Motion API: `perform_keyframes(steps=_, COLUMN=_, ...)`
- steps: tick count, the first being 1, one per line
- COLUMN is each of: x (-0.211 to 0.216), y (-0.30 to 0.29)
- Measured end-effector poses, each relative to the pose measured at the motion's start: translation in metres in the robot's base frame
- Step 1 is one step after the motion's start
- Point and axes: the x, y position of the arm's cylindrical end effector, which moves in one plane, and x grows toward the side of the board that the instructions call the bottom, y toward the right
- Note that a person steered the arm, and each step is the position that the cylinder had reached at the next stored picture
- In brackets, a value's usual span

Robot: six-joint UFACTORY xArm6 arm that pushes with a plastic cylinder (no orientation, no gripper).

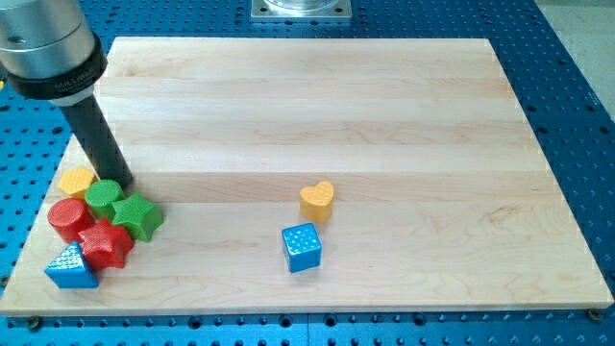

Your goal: Separate the green circle from the group of blocks

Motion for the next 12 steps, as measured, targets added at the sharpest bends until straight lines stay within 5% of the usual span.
perform_keyframes(steps=3, x=-0.062, y=-0.02)
perform_keyframes(steps=4, x=-0.054, y=-0.081)
perform_keyframes(steps=7, x=0.054, y=-0.077)
perform_keyframes(steps=10, x=0.006, y=0.044)
perform_keyframes(steps=12, x=0.037, y=0.01)
